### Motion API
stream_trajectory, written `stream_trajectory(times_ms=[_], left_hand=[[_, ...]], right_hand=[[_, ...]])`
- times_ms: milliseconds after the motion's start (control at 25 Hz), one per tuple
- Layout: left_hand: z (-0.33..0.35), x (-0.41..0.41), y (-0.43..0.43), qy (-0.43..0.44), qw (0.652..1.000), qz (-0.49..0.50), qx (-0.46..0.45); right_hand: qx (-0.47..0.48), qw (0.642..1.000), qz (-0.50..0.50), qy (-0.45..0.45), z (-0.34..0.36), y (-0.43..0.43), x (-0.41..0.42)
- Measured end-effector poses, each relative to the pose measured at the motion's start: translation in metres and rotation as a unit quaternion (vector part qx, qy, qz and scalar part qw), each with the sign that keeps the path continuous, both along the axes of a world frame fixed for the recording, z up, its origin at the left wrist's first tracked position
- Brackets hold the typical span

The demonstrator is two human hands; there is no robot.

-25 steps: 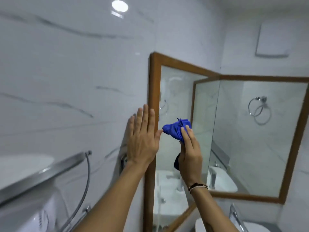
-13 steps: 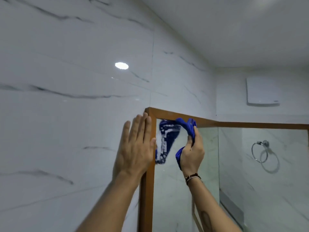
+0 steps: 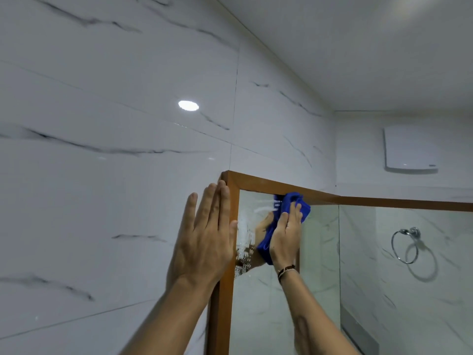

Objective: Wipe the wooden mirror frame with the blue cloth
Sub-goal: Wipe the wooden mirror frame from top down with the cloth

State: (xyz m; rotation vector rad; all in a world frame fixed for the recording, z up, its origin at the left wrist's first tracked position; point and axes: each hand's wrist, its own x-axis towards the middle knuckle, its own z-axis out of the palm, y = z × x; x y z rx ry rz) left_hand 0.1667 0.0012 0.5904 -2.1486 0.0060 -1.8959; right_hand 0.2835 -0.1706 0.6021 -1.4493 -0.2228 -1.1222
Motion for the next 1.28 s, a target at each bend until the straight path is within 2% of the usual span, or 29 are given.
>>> stream_trajectory(times_ms=[160,360,600,720,840,920,1000,1160,1200,1280], left_hand=[[0.006,-0.007,0.005,0.020,0.999,-0.016,0.020],[0.020,-0.009,0.020,-0.011,0.999,0.008,0.046],[0.017,-0.007,0.021,-0.023,0.999,-0.019,0.023],[0.017,-0.008,0.022,-0.016,0.999,-0.016,0.023],[0.016,-0.011,0.019,-0.004,1.000,0.000,0.023],[0.016,-0.014,0.019,0.003,1.000,0.001,0.022],[0.015,-0.013,0.019,0.003,1.000,-0.005,0.024],[0.016,-0.008,0.018,-0.003,1.000,-0.020,0.021],[0.017,-0.009,0.018,-0.004,1.000,-0.019,0.020],[0.016,-0.008,0.019,-0.004,1.000,-0.022,0.021]], right_hand=[[-0.053,0.995,0.052,-0.070,-0.008,0.034,-0.037],[-0.168,0.970,0.092,-0.153,-0.024,0.054,-0.055],[-0.259,0.941,0.006,-0.217,-0.043,0.042,-0.036],[-0.277,0.938,-0.026,-0.209,-0.094,0.043,-0.030],[-0.305,0.932,-0.063,-0.184,-0.174,0.038,-0.031],[-0.320,0.929,-0.068,-0.174,-0.197,0.041,-0.036],[-0.290,0.942,-0.042,-0.166,-0.157,0.048,-0.043],[-0.240,0.955,-0.038,-0.171,-0.030,0.055,-0.045],[-0.239,0.954,-0.044,-0.174,-0.024,0.058,-0.043],[-0.231,0.957,-0.040,-0.169,-0.058,0.062,-0.043]])
